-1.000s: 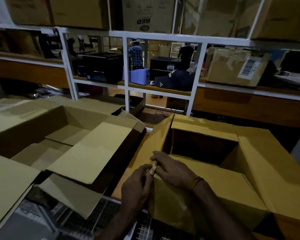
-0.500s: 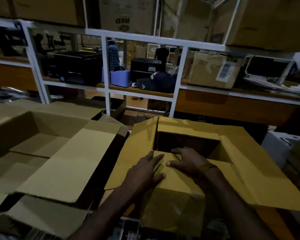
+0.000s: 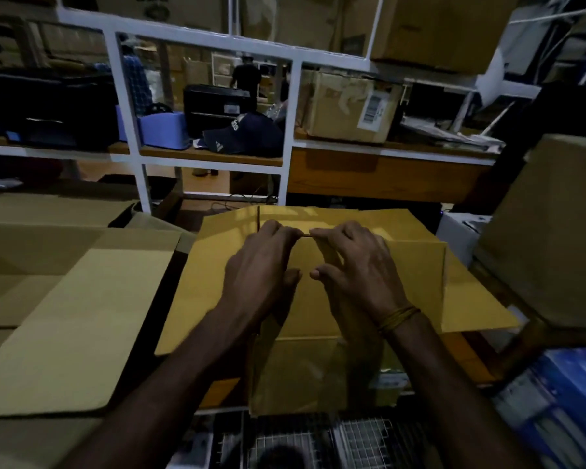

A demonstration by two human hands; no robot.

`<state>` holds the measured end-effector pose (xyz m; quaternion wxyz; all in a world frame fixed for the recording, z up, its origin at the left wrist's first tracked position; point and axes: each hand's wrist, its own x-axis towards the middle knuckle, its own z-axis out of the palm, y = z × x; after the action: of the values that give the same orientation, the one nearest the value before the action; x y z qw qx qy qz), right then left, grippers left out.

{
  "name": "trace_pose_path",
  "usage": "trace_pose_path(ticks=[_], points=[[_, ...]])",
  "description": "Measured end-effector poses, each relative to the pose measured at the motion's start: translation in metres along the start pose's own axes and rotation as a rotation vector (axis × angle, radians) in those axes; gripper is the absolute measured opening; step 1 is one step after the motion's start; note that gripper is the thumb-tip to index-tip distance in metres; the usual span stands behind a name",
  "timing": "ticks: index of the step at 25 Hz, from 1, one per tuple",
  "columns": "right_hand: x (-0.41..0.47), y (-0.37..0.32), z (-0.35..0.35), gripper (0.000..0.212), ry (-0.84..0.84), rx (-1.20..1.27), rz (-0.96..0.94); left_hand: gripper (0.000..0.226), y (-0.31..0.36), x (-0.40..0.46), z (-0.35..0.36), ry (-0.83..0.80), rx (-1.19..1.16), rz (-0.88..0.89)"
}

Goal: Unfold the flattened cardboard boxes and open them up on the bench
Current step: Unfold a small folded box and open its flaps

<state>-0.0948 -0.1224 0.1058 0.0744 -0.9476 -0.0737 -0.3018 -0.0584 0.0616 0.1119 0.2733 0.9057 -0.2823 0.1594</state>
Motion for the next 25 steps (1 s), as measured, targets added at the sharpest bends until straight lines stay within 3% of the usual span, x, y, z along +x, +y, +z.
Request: trace_pose_path(ticks=[4,6,9,14,18,22,25], points=[[-0.022,-0.007,-0.042,0.033,0.061,0.168,0.014,0.038,0.028,-0.025,-0.027,0.007,-0.126,-0.062],[-0.037,-0.010,-0.069,0.046,0.020,0.189,0.060,0.030,0.039,-0.042,-0.038,-0.092,-0.099,-0.064],[-0.069,-0.013,-0.100,0.062,-0.284,0.061,0.175,0.030,0.061,-0.072,-0.044,-0.280,0.012,-0.016],[-0.125,0.007,-0.078,0.039,-0.613,0.250,0.169,0.060,0.082,-0.115,-0.016,-0.564,0.314,0.058],[-0.145,0.024,-0.042,0.059,-0.730,0.281,0.196,0.086,0.071,-0.132,0.020,-0.851,0.296,-0.025],[-0.146,0.021,-0.022,0.082,-0.701,0.129,0.183,0.096,0.055,-0.126,0.056,-0.689,0.385,-0.079],[-0.137,0.020,-0.015,0.080,-0.588,0.048,0.194,0.092,0.051,-0.114,0.070,-0.506,0.403,-0.092]])
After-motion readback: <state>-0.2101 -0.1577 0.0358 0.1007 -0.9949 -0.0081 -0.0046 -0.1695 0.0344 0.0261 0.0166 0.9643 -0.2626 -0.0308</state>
